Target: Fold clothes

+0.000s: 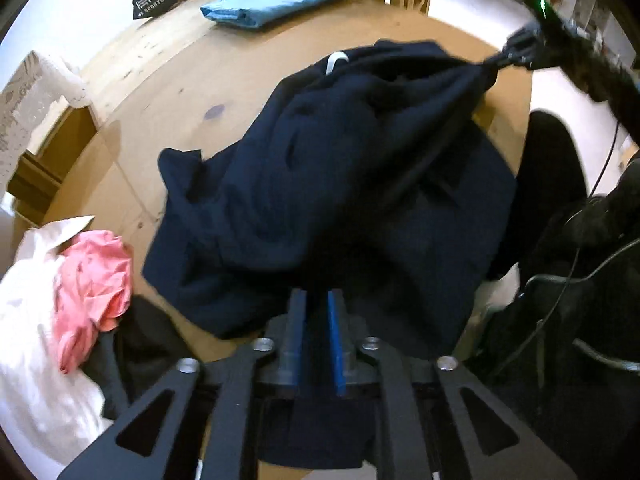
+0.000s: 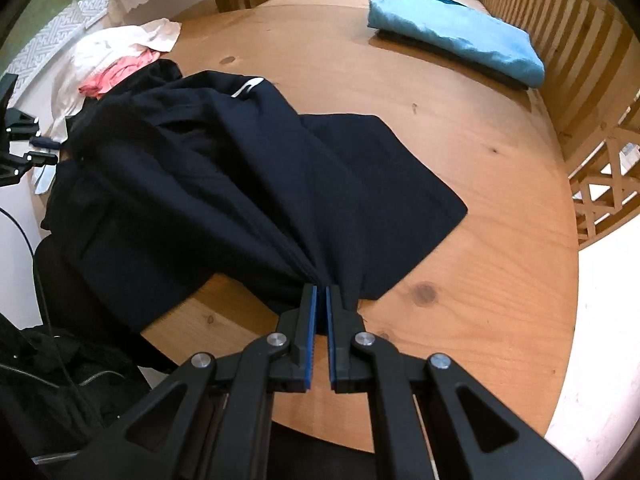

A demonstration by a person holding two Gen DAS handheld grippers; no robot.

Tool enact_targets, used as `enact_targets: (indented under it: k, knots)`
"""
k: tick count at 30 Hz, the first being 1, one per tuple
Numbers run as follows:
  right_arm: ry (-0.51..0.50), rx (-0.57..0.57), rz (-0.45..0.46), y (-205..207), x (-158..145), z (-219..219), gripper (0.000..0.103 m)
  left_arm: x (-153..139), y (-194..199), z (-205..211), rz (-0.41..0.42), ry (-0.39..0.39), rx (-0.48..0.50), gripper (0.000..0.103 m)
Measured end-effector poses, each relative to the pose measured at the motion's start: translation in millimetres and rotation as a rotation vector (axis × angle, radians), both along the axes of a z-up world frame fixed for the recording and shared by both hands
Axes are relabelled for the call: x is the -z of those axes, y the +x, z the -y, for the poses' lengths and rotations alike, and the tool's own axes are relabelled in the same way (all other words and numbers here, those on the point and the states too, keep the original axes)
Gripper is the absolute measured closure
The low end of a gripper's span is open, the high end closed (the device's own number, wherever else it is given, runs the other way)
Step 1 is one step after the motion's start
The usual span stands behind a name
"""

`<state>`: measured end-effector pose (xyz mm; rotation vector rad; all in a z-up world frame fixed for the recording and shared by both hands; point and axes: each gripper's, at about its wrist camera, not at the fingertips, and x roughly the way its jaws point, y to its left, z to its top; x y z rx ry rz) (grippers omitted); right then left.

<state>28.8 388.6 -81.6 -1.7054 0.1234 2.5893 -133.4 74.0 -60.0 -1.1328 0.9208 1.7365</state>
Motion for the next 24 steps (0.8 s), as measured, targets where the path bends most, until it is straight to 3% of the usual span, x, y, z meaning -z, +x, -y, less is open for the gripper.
enact_targets:
  k: [2, 3, 6, 12, 18, 19, 20, 24]
  knots:
    - [0.006, -0.003, -0.001, 0, -1, 1, 0.098, -2, 0, -5, -0.035, 0.009, 0.02, 0.057]
    - [0.007, -0.003, 0.003, 1, -1, 1, 0.098, -2, -1, -10, -0.063, 0.003, 0.034, 0.056]
    - [0.0, 0.002, 0.013, 3, 2, 0, 0.098, 0, -8, -24, -0.134, -0.02, 0.074, 0.056]
    - [0.016, -0.02, 0.031, -2, 8, 4, 0.098, 24, -35, -47, -0.137, -0.061, 0.099, 0.056]
    - [0.067, -0.024, 0.005, -16, 5, 4, 0.098, 19, -49, -64, -0.084, -0.019, 0.143, 0.056]
    - [0.077, -0.023, -0.001, -19, 5, 4, 0.098, 22, -53, -67, -0.067, -0.029, 0.134, 0.066]
    - [0.086, -0.023, -0.008, -21, 4, 4, 0.098, 25, -57, -68, -0.048, -0.035, 0.121, 0.096]
    - [0.125, -0.022, -0.033, -32, 1, 4, 0.098, 15, -70, -67, -0.052, 0.006, 0.02, 0.098]
